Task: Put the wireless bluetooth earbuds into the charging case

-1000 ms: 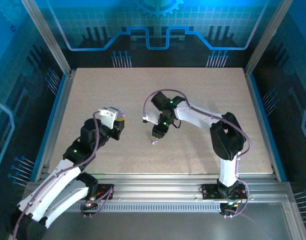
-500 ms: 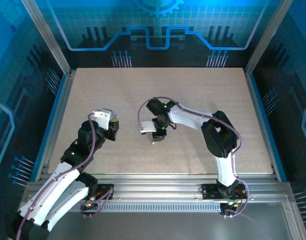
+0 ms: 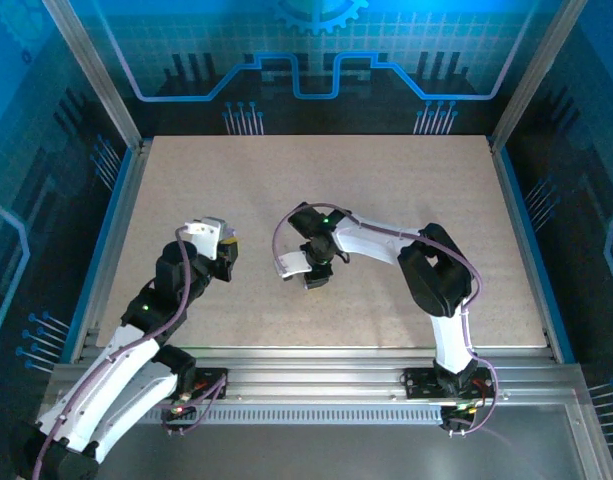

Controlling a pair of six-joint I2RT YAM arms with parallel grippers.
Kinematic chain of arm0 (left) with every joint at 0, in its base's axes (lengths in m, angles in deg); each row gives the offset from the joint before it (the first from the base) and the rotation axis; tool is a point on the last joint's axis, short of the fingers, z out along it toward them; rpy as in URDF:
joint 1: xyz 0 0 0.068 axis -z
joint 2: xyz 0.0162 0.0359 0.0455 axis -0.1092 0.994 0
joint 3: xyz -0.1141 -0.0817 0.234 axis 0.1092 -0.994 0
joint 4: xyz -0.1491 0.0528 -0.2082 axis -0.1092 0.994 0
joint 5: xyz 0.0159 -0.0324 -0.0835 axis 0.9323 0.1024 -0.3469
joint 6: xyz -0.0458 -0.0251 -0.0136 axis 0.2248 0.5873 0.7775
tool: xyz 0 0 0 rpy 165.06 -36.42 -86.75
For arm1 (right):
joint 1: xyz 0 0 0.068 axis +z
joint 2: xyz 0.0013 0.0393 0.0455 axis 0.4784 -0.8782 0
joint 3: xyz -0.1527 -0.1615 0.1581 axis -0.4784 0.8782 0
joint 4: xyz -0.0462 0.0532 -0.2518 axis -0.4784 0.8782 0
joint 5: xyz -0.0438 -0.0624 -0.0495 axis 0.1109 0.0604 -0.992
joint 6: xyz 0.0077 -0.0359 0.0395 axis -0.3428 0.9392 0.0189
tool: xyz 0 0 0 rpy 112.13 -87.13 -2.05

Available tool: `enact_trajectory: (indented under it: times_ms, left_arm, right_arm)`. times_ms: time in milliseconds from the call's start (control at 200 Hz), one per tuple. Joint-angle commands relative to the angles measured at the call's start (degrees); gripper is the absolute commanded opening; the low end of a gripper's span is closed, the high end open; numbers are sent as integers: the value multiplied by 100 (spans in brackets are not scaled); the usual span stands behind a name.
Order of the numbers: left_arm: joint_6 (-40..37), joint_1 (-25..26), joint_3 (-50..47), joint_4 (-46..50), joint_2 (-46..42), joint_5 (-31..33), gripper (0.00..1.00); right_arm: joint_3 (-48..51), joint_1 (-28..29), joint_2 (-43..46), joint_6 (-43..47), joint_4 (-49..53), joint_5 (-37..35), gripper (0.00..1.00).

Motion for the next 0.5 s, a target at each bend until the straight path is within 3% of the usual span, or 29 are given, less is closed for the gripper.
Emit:
enact_trajectory:
  times_ms: [0, 495]
  left_arm:
    - [134, -60, -86, -29, -56, 12, 17]
    - [177, -59, -103, -135, 31, -127, 17]
  right_arm:
    - [56, 139, -197, 200, 178, 74, 44]
    - [21, 179, -339, 289, 253, -72, 38]
